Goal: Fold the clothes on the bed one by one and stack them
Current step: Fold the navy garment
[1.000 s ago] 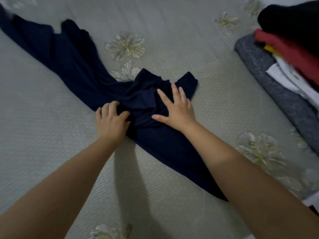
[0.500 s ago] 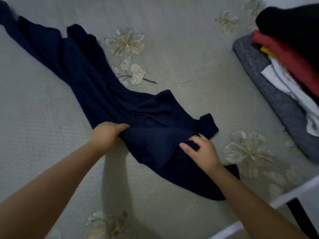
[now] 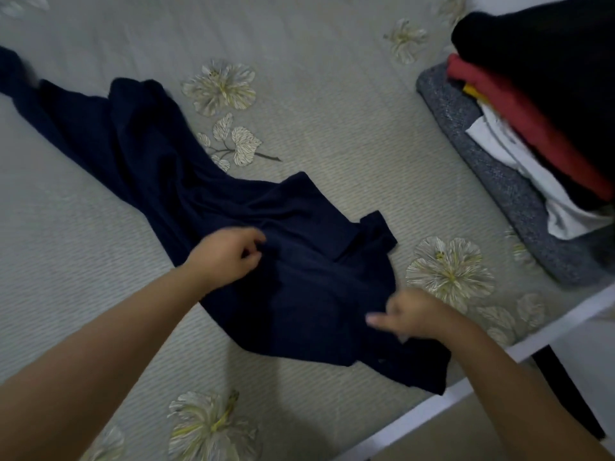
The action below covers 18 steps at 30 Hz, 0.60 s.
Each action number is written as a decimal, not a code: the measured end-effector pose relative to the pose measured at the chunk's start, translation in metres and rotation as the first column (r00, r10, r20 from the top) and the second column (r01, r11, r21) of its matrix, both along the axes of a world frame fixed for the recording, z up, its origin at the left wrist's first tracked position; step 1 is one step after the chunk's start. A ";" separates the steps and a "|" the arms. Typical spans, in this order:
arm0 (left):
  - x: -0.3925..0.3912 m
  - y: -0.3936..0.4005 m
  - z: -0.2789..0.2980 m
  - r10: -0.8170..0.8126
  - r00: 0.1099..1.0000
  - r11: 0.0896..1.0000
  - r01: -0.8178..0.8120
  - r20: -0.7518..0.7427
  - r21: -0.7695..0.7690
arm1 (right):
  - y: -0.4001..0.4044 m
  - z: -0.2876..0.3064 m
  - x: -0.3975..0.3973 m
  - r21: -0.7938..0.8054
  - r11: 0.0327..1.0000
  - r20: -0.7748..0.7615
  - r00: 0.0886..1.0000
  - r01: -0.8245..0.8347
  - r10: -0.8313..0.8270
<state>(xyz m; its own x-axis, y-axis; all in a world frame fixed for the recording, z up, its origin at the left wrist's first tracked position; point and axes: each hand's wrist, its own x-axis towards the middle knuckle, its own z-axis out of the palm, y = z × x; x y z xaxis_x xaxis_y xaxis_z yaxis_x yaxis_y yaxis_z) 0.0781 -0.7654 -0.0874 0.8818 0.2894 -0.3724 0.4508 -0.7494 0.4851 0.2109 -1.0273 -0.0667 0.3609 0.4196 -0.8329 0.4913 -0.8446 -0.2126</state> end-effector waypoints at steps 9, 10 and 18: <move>-0.006 -0.006 -0.052 -0.007 1.000 0.930 0.011 -0.012 0.366 | 0.078 -0.047 0.000 0.333 0.936 0.465 0.883 -0.112 -0.060; -0.010 -0.003 -0.054 -0.056 0.998 0.921 0.046 0.014 0.386 | 0.084 -0.051 0.003 0.285 0.952 0.414 0.910 -0.112 -0.017; -0.079 0.006 -0.037 -0.049 0.989 0.988 0.027 0.141 0.152 | 0.050 -0.037 0.018 0.495 0.827 0.478 0.711 0.267 -0.516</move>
